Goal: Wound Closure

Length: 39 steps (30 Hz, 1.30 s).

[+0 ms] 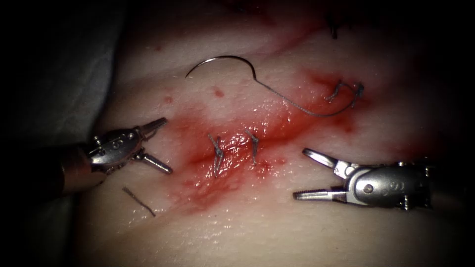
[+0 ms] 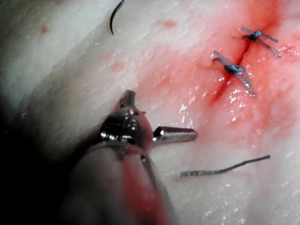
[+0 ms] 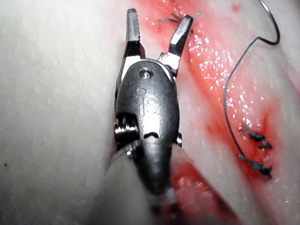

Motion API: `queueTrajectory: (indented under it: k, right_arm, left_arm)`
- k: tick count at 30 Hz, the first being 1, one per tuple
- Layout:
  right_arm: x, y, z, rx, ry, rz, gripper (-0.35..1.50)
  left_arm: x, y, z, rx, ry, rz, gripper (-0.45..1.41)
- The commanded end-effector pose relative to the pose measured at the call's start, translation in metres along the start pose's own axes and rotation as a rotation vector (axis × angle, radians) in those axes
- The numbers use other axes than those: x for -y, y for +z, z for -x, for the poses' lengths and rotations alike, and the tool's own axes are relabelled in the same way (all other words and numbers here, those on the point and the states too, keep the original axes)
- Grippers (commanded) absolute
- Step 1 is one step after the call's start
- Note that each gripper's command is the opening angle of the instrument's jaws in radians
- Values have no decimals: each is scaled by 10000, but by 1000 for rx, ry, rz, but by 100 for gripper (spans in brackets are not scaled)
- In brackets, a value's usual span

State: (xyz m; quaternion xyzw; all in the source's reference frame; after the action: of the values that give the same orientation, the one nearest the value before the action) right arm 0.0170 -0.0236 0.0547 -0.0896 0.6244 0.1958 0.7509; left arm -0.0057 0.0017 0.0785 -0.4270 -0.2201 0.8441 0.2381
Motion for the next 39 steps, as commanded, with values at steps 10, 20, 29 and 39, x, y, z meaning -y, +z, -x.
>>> queueTrajectory:
  k: [10,20,29,39]
  right_arm:
    - [6,7,5,1,1,-4,145]
    - [6,6,5,-1,0,-7,145]
    - [7,10,5,0,12,-6,143]
    - [10,14,3,-5,12,-14,143]
  left_arm:
    - [-1,-47,39,339,46,6,140]
    - [6,-67,47,598,418,-7,136]
    - [9,-92,-26,598,584,-212,121]
    - [-30,-69,-138,353,820,-320,123]
